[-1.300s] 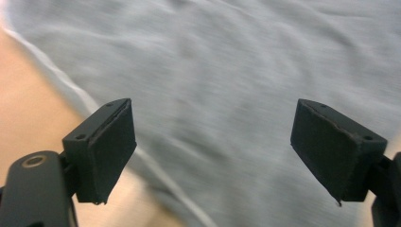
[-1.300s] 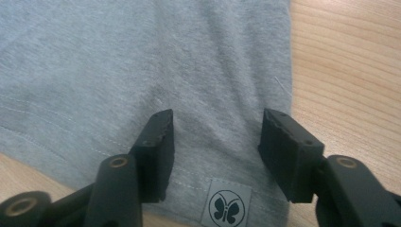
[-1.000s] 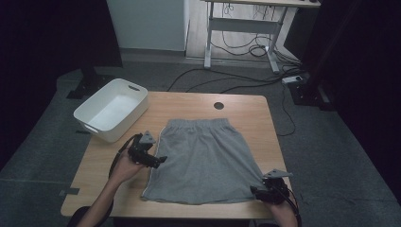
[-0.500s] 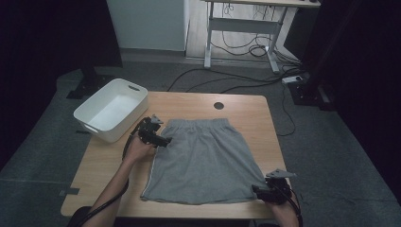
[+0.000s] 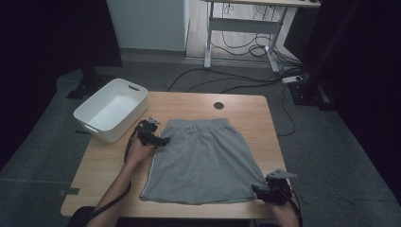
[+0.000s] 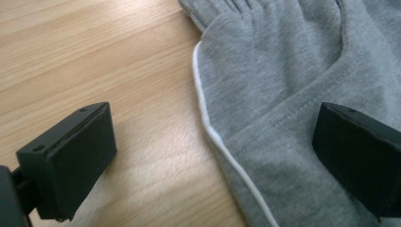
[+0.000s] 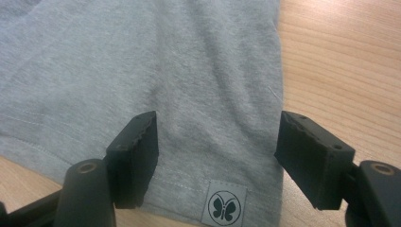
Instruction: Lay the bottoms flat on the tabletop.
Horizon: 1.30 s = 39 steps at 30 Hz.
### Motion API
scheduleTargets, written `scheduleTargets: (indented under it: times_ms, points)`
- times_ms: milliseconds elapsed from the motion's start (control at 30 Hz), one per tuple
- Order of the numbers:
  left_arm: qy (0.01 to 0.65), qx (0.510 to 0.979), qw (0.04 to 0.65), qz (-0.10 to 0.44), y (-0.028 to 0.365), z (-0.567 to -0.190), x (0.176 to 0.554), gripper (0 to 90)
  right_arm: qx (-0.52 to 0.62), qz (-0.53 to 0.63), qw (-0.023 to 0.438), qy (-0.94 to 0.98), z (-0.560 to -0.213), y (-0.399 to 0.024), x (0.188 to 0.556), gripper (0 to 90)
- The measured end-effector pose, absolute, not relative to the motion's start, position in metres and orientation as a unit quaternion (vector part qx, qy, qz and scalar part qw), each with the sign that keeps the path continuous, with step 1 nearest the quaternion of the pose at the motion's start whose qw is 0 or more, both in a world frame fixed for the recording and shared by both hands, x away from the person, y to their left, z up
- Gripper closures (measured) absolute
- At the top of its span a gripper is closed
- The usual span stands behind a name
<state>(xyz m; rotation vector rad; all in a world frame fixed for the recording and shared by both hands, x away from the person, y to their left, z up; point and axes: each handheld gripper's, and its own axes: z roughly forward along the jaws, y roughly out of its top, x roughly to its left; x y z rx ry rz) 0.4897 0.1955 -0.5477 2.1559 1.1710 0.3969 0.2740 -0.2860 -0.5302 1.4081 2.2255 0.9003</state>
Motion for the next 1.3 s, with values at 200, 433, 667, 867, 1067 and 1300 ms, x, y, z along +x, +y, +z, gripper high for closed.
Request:
scheduleTargets:
  times_ms: [200,433,667,867,1067,1300]
  points:
    - [0.455,0.814,0.324,0.157,0.201,-0.548,0.475,1.2,0.491,0.319,0.175,0.791,-0.531,-0.283,0.276,27.3]
    - [0.447,0.82,0.323,0.155,0.208,-0.548,0.459,1.1,0.48,0.331,0.183,0.792,-0.528,-0.278,0.278,15.6]
    - [0.439,0.824,0.325,0.151,0.213,-0.548,0.445,1.1,0.452,0.35,0.18,0.801,-0.521,-0.261,0.281,12.5]
    - [0.443,0.821,0.325,0.153,0.214,-0.548,0.44,1.0,0.426,0.365,0.168,0.811,-0.516,-0.238,0.285,11.8]
    - [0.445,0.82,0.325,0.153,0.214,-0.548,0.44,1.1,0.406,0.381,0.15,0.817,-0.511,-0.212,0.29,11.7]
    - [0.44,0.823,0.326,0.15,0.214,-0.548,0.441,1.3,0.352,0.382,0.132,0.845,-0.509,-0.168,0.293,11.7]
